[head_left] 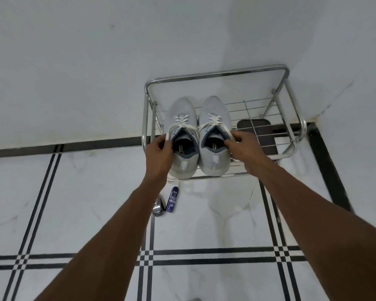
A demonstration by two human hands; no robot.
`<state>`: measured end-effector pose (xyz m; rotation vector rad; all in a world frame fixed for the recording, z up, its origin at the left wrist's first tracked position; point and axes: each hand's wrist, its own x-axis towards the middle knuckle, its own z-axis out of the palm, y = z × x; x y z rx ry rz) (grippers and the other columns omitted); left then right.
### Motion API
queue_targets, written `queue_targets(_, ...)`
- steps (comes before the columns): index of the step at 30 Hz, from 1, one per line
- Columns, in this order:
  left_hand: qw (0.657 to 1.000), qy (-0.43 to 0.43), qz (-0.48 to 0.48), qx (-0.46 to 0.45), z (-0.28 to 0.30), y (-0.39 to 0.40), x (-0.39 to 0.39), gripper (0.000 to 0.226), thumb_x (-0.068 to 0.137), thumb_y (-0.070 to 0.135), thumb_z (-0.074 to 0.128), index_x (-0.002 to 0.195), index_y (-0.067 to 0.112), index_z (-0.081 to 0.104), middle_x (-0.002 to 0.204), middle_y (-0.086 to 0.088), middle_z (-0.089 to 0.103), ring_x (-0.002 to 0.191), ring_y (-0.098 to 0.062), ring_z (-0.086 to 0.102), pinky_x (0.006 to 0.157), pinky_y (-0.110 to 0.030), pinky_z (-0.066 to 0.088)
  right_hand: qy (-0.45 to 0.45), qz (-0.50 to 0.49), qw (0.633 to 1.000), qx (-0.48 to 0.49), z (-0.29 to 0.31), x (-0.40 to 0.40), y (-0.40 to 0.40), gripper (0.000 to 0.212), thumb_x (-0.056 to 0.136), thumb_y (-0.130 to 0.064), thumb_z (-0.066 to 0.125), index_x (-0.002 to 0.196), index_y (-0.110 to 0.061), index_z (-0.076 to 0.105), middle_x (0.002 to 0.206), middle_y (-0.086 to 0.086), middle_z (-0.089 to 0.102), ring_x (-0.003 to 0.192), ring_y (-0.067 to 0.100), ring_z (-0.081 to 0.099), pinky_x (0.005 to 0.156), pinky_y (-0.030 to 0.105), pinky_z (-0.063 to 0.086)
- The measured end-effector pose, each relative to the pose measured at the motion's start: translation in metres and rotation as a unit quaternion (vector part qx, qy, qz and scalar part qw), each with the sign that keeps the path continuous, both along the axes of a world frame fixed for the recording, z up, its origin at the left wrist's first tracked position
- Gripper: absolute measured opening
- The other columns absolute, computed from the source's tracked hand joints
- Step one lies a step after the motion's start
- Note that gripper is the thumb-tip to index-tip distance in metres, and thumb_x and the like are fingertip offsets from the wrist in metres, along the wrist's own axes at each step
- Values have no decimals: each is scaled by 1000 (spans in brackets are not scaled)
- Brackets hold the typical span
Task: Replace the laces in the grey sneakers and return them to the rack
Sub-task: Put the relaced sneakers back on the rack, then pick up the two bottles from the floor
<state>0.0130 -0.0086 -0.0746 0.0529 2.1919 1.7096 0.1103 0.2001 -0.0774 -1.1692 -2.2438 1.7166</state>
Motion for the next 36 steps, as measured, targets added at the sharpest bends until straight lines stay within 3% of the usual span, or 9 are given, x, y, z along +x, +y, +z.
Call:
queue_targets(3,999,6,-12,-32,-8,13,-20,19,91,11,49,76,6,60,68,-10,51,70,-16,44,67,-31,36,-2,-5,1000,-3,-7,-20,5,26,83,-12,64,96,-31,76,95,1,75,98,27,70,88,55,58)
queue_targets(7,999,14,-30,-32,-19,15,-33,21,81,14,57,96,8,71,89,-18,71,81,-20,62,77,-35,53,-8,-8,1000,-1,-13,-35,12,30,88,-7,62,109,-24,76,97,-1,73,98,23,69,91,53,58)
queue_targets(12,1000,18,-24,-7,-24,21,-37,25,88,-4,52,101,7,70,86,-13,70,78,-14,61,75,-25,50,5,-2,1000,-4,-15,-39,15,30,87,-8,61,102,-30,75,98,-1,74,101,25,69,91,53,58)
queue_targets(16,999,0,-36,19,-24,13,-39,28,88,4,54,109,8,71,100,-17,73,90,-19,66,86,-34,55,5,1,1000,-29,-13,-36,10,28,91,-12,65,112,-29,71,111,0,72,107,24,67,97,52,56)
queue_targets(19,999,-25,-18,20,-25,-2,-32,26,97,17,61,122,12,69,111,-5,74,103,-13,68,93,-30,55,8,-91,996,-4,-5,-22,-4,49,93,-27,69,140,-21,55,121,-6,64,110,15,61,94,35,55)
queue_targets(21,999,-34,8,23,-27,-18,-18,29,99,26,63,126,17,68,116,0,73,107,-14,69,93,-31,57,29,-192,979,64,-3,-4,-28,43,93,-29,68,133,-20,56,120,-1,64,99,9,61,78,12,49)
queue_targets(23,999,-42,18,0,-36,-38,2,21,101,26,61,119,17,70,107,-1,75,97,-16,73,85,-31,58,53,-224,968,100,-11,16,-59,26,91,-21,68,116,-16,61,108,2,66,86,3,61,68,10,48)
queue_targets(29,988,-99,60,-106,-92,-96,44,11,98,21,63,102,19,73,94,3,76,88,-15,72,85,-40,60,-35,-76,996,7,-84,31,-137,12,88,-12,67,89,-24,68,83,-7,74,77,15,73,76,43,60)
queue_targets(36,959,-159,82,-218,-223,-148,37,14,96,20,65,108,14,66,103,0,72,99,-20,68,88,-36,57,-142,58,988,-18,-225,-10,-194,7,92,-20,65,98,-16,67,94,-2,74,86,20,74,79,33,58)
